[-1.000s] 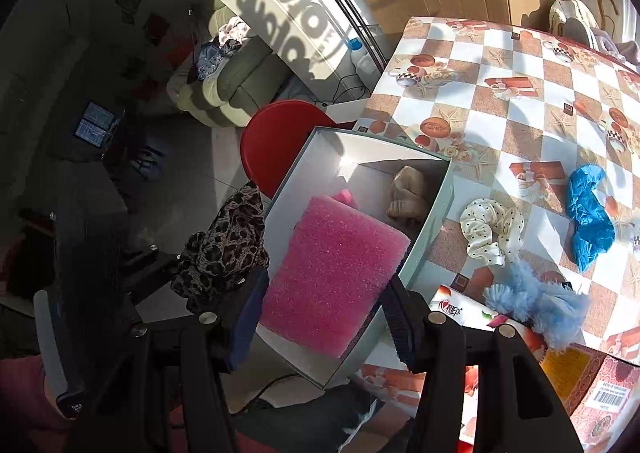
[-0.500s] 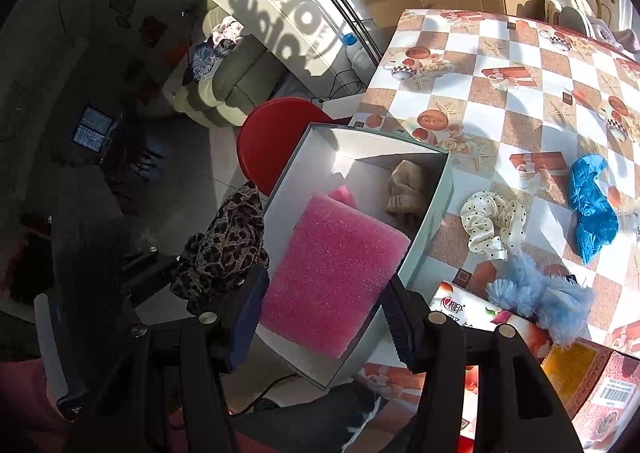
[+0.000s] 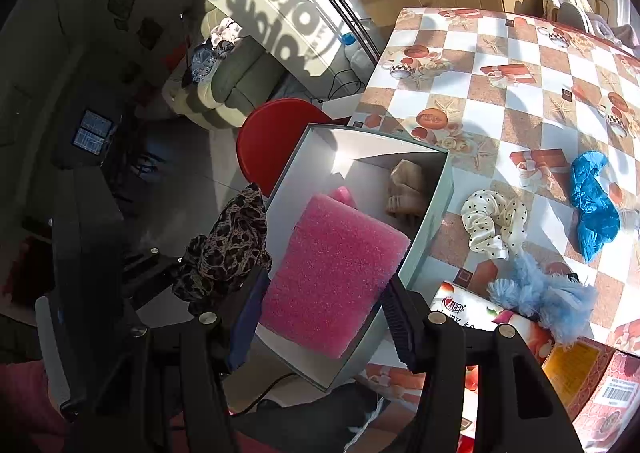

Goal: Organize soft objects
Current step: 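Hold the foam block and leopard cloth above the box with both tools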

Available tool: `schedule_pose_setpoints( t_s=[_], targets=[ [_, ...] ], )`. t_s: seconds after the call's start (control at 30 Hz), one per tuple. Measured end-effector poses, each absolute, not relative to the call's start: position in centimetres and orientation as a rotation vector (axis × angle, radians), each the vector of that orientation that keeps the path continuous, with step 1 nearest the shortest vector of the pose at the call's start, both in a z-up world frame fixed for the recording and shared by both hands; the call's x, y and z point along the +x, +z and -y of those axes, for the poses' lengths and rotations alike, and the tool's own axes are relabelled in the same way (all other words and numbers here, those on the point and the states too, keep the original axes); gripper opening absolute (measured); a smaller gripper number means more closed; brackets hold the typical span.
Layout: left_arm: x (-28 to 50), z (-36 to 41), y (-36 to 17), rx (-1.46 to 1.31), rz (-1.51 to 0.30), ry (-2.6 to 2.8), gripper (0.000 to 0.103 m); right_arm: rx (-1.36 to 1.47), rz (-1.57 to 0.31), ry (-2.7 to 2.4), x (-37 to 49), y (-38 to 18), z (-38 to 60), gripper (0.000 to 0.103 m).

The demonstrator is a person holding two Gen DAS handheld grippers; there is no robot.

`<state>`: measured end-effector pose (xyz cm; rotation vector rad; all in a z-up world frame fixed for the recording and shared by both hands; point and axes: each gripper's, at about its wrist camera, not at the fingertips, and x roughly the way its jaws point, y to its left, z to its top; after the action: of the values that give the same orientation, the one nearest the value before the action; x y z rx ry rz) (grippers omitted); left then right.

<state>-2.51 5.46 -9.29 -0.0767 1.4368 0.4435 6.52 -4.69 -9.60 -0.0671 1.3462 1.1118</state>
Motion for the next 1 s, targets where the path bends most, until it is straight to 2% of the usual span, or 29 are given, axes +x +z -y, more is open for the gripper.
schedule_pose_setpoints(
  t_s=[1.0],
  targets=[
    [-2.55, -5.8, -9.52, -0.077, -1.437, 0.441, 0.041, -0.07, -1.349, 1.11, 6.54, -9.83, 4.25, 0.058]
  ],
)
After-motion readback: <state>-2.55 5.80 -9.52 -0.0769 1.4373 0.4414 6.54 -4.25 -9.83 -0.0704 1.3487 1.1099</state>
